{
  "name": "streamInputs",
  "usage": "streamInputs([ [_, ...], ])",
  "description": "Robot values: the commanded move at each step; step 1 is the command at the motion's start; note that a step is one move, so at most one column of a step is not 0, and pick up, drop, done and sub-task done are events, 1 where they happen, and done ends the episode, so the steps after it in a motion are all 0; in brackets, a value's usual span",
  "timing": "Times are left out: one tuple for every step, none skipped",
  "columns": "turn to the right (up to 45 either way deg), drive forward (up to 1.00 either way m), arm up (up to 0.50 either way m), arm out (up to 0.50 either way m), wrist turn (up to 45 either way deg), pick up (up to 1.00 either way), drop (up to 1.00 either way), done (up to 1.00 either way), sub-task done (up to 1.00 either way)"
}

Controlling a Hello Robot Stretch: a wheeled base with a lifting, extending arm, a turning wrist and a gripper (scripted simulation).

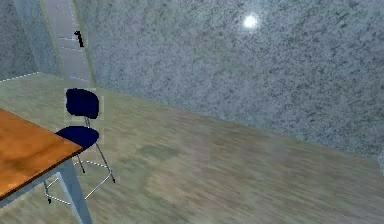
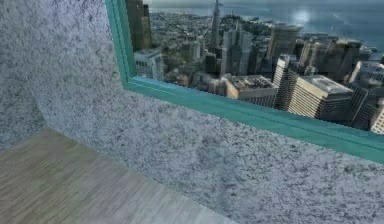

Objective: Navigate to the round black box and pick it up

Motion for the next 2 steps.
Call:
streamInputs([
  [-3.0,0.00,0.00,0.00,0.0,0.00,0.00,0.00,0.00],
  [45.0,0.00,0.00,0.00,0.0,0.00,0.00,0.00,0.00],
])
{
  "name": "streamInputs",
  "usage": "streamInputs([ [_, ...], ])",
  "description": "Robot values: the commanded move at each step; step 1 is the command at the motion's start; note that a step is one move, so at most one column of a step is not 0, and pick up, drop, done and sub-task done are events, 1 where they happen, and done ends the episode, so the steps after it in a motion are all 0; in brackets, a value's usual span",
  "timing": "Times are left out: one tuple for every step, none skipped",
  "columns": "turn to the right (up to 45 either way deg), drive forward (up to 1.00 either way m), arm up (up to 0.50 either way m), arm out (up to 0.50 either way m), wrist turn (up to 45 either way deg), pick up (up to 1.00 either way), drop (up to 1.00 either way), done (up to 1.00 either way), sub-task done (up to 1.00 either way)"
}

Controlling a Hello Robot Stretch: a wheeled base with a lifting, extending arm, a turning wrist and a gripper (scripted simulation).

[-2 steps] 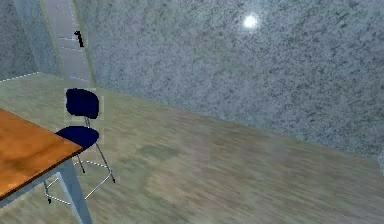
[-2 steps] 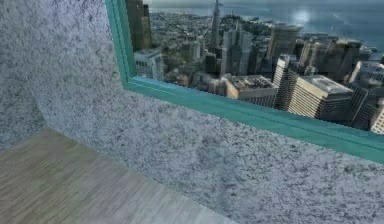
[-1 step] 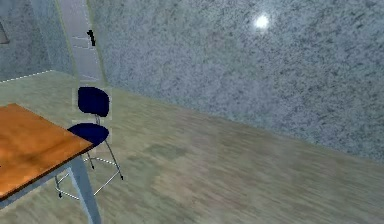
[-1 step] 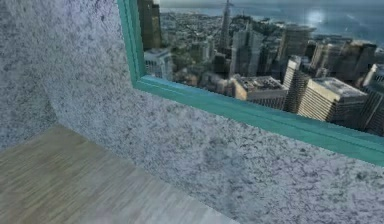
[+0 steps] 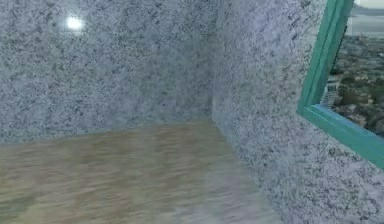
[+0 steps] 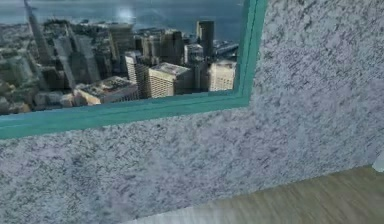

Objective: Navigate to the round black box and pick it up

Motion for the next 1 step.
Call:
streamInputs([
  [30.0,0.00,0.00,0.00,0.0,0.00,0.00,0.00,0.00],
])
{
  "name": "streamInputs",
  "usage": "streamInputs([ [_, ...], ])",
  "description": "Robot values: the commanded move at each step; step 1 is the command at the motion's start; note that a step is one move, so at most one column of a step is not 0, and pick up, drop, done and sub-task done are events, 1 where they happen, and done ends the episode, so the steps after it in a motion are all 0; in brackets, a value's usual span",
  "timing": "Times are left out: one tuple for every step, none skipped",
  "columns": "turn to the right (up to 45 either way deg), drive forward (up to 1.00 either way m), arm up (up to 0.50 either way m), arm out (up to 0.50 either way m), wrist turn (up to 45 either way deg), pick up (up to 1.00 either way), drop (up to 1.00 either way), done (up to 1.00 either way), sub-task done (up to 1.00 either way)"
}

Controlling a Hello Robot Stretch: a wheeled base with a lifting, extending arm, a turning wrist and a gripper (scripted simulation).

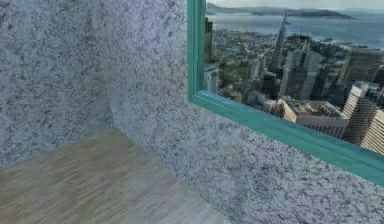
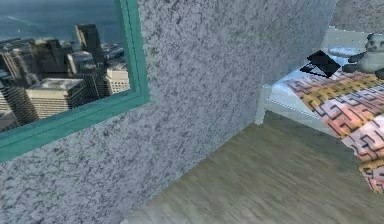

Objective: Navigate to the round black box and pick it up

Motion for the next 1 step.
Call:
streamInputs([
  [0.0,0.20,0.00,0.00,0.0,0.00,0.00,0.00,0.00],
])
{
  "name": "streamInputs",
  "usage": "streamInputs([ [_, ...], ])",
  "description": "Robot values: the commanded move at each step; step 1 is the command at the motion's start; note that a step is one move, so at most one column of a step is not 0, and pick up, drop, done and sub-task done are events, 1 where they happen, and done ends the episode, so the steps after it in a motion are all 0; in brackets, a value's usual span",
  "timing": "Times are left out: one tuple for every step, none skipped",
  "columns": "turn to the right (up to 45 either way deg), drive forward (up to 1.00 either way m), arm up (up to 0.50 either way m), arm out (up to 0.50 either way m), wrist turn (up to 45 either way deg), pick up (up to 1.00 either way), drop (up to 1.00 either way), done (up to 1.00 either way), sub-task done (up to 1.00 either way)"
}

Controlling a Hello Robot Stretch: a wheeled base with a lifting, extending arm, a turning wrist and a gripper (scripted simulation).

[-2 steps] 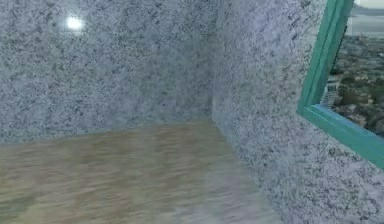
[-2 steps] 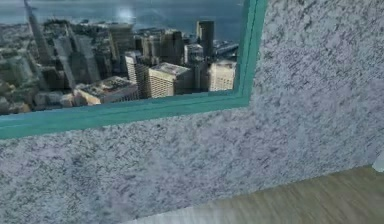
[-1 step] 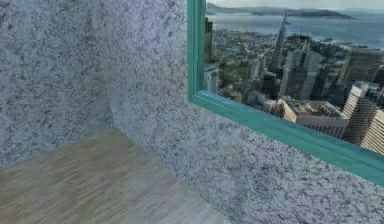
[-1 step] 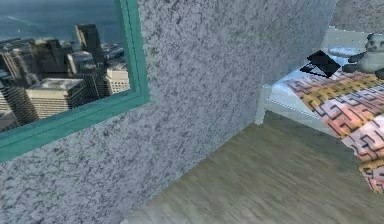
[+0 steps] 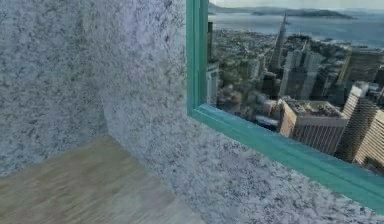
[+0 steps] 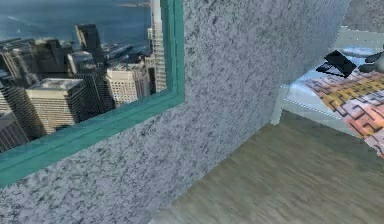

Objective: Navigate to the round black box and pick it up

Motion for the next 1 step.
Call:
streamInputs([
  [-45.0,0.00,0.00,0.00,0.0,0.00,0.00,0.00,0.00],
])
